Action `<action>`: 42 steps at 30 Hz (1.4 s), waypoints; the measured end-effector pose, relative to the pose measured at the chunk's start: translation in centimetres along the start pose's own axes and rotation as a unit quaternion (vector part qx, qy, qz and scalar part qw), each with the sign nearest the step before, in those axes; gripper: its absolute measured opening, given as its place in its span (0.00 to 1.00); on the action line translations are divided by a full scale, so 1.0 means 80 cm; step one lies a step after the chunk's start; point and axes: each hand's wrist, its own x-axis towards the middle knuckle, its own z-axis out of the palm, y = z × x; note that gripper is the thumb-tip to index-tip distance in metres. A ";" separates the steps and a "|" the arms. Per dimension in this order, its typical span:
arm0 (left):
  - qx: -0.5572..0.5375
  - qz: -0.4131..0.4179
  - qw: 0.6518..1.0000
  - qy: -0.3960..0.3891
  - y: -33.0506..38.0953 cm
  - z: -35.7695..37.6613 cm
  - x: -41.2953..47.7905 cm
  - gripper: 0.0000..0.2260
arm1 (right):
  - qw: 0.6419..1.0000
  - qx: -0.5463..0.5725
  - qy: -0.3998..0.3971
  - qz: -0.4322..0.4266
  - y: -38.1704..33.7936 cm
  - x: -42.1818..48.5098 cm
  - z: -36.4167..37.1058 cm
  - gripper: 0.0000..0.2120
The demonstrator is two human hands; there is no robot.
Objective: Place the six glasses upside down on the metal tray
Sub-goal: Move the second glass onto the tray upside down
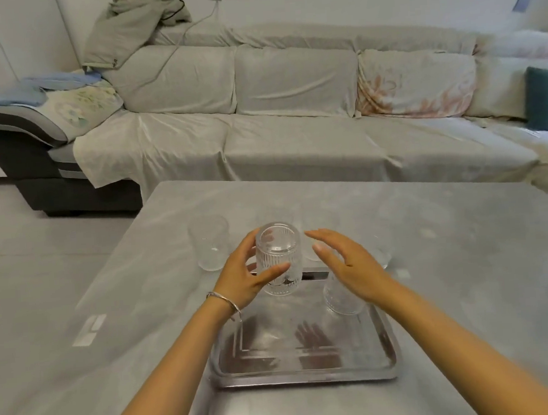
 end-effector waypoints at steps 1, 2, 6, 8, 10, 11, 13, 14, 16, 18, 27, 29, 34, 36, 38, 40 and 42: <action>-0.002 -0.006 1.000 -0.003 -0.004 0.010 0.001 0.29 | 1.000 -0.022 0.010 0.003 0.014 -0.006 -0.004 0.18; -0.001 -0.011 1.000 -0.004 -0.009 0.018 0.002 0.29 | 0.999 -0.031 0.017 0.008 0.027 -0.012 -0.007 0.18; 0.018 -0.038 0.999 -0.004 -0.028 0.042 0.003 0.33 | 0.998 -0.031 0.018 0.051 0.063 -0.027 -0.012 0.21; 0.027 -0.050 0.998 -0.002 -0.036 0.050 0.002 0.35 | 0.998 -0.014 0.019 0.063 0.071 -0.031 -0.011 0.22; 0.030 -0.058 0.998 -0.003 -0.043 0.054 0.000 0.35 | 0.997 -0.001 0.024 0.068 0.076 -0.031 -0.010 0.23; 0.033 -0.063 0.997 -0.005 -0.046 0.056 0.000 0.34 | 0.997 0.003 0.026 0.068 0.077 -0.031 -0.009 0.23; 0.031 -0.072 0.997 -0.010 -0.052 0.061 -0.002 0.34 | 0.997 0.010 0.029 0.069 0.079 -0.031 -0.008 0.24; 0.028 -0.075 0.997 -0.013 -0.054 0.063 -0.003 0.34 | 0.997 0.013 0.030 0.068 0.080 -0.031 -0.008 0.24; 0.020 -0.078 0.997 -0.016 -0.057 0.068 -0.003 0.35 | 0.997 0.016 0.034 0.067 0.081 -0.031 -0.007 0.23; 0.010 -0.083 0.996 -0.016 -0.058 0.072 -0.003 0.36 | 0.997 0.017 0.037 0.066 0.082 -0.031 -0.006 0.24; 0.009 -0.091 0.996 -0.024 -0.060 0.083 0.002 0.36 | 0.996 0.018 0.045 0.068 0.086 -0.031 -0.002 0.24; 0.006 -0.091 0.996 -0.025 -0.060 0.083 0.002 0.36 | 0.996 0.017 0.045 0.070 0.086 -0.032 -0.002 0.24; 0.005 -0.095 0.995 -0.031 -0.061 0.082 0.001 0.36 | 0.996 0.019 0.038 0.073 0.083 -0.032 -0.004 0.23; 0.005 -0.094 0.995 -0.033 -0.061 0.082 0.001 0.37 | 0.997 0.014 0.037 0.070 0.081 -0.032 -0.005 0.23; 0.008 -0.089 0.995 -0.038 -0.060 0.081 0.000 0.37 | 0.998 0.001 0.036 0.056 0.076 -0.031 -0.006 0.22; 0.025 -0.078 0.996 -0.040 -0.058 0.075 -0.001 0.37 | 0.999 -0.011 0.030 0.041 0.070 -0.026 -0.006 0.22; 0.036 -0.064 0.997 -0.023 -0.054 0.060 0.000 0.36 | 0.999 -0.015 0.022 0.031 0.063 -0.018 -0.005 0.21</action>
